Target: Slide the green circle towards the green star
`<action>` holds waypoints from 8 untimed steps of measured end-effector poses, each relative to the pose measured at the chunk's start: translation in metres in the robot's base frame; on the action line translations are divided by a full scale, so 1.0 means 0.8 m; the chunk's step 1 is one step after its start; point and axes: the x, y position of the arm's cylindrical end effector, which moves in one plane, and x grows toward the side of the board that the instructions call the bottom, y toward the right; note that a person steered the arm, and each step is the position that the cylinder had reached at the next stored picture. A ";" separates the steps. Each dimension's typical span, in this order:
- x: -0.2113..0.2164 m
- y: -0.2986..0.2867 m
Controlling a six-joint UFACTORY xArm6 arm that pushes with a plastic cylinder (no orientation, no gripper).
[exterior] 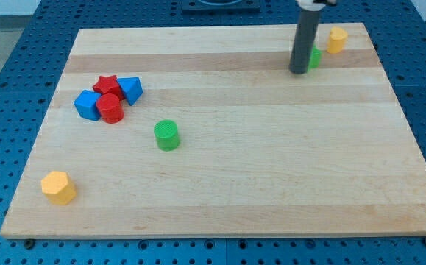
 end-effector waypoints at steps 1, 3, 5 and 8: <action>-0.015 0.028; 0.079 0.017; 0.171 -0.046; 0.252 -0.204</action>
